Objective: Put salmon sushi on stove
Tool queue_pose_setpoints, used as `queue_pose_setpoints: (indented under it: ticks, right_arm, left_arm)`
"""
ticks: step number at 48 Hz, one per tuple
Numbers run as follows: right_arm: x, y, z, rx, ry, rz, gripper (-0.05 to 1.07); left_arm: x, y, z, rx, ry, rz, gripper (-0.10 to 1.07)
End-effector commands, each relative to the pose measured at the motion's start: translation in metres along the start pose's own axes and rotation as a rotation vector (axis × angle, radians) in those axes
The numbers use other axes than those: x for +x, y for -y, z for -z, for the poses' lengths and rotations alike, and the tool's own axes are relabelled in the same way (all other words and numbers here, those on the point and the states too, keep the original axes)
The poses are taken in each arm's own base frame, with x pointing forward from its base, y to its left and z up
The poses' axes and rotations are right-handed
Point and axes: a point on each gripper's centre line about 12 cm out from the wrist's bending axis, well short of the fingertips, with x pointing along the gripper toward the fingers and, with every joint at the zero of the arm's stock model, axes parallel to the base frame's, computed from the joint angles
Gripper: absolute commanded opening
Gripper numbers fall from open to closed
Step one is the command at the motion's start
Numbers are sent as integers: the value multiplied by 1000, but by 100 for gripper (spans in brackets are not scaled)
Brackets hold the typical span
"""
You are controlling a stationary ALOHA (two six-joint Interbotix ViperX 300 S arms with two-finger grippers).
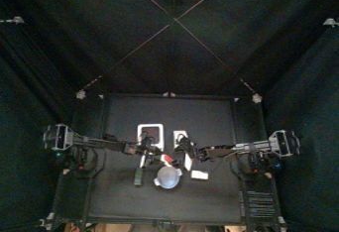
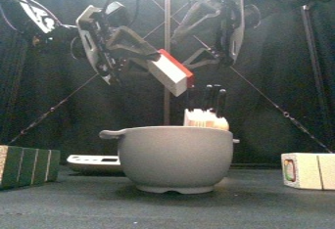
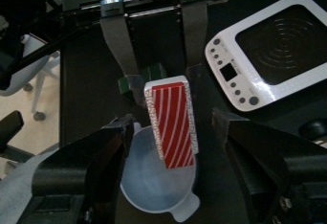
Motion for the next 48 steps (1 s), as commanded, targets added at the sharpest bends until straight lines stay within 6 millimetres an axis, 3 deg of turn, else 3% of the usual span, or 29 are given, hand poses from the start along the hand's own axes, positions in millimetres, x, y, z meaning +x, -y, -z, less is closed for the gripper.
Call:
queue_pose_setpoints:
  ticks: [1,12,26,48]
  right_arm:
    - [-9,-5,-12,2,39,-19,96]
    - [-17,-7,-16,2,57,-28,96]
    - [-40,-12,-20,-13,100,-58,96]
    - [-64,-14,-17,-19,134,-88,96]
  left_arm:
    - [-3,2,-11,9,35,4,63]
    - [-23,1,-6,7,36,-15,63]
    - [-68,-22,12,106,25,-125,63]
    - [-78,-70,30,119,38,-394,62]
